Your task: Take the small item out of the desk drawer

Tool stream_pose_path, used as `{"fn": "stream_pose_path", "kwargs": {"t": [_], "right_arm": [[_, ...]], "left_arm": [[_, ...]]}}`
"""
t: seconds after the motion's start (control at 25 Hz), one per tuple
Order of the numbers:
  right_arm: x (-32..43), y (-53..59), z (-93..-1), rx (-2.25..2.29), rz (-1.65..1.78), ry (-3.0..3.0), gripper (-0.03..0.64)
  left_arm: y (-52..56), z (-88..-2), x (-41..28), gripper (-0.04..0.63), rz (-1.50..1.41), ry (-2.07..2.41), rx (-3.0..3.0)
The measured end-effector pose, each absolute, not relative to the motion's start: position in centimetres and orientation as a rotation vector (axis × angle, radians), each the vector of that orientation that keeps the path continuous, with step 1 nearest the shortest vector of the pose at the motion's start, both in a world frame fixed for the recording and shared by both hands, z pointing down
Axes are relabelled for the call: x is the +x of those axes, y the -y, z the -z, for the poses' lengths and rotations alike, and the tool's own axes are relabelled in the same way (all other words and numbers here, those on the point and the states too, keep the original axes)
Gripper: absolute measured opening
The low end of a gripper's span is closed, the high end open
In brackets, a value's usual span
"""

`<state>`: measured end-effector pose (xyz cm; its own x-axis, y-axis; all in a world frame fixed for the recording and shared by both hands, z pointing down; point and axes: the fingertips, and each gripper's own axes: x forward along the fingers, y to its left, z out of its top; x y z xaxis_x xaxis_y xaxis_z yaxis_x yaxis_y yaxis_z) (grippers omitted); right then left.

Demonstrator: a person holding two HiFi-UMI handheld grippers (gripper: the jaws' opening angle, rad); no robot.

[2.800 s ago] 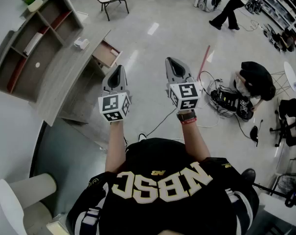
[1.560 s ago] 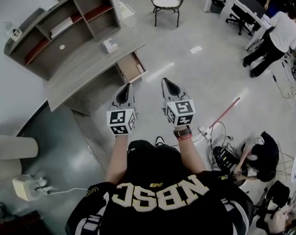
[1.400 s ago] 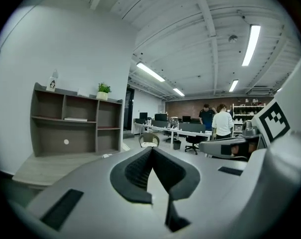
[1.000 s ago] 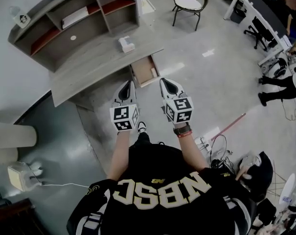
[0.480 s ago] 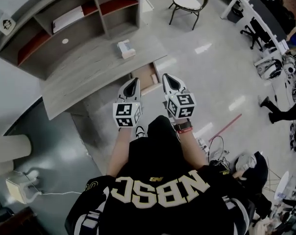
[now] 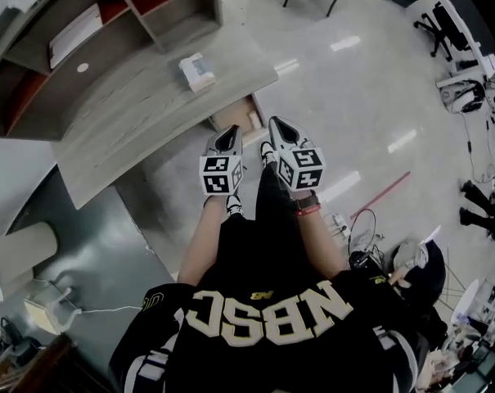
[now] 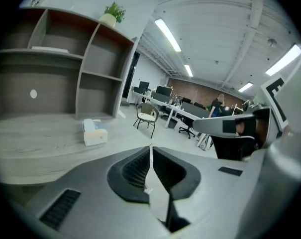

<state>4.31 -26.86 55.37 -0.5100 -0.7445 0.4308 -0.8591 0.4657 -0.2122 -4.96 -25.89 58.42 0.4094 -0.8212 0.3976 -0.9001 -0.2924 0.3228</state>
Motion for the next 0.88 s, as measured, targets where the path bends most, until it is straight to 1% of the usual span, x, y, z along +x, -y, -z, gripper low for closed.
{"fn": "stream_pose_path", "kwargs": {"t": [0.32, 0.6, 0.88], "right_arm": [[6.4, 30.0, -60.8, 1.314, -0.731, 2.367, 0.009], [7.3, 32.6, -65.3, 1.295, -0.805, 2.313, 0.009], [8.1, 33.6, -68.4, 1.258, -0.833, 2.274, 0.009]], "left_arm": [[29.9, -67.8, -1.4, 0.017, -0.364, 1.370, 2.016], [32.5, -74.5, -0.7, 0.020, -0.444, 1.338, 1.929], [32.7, -81.3, 0.5, 0.081, -0.492, 1.282, 1.842]]}}
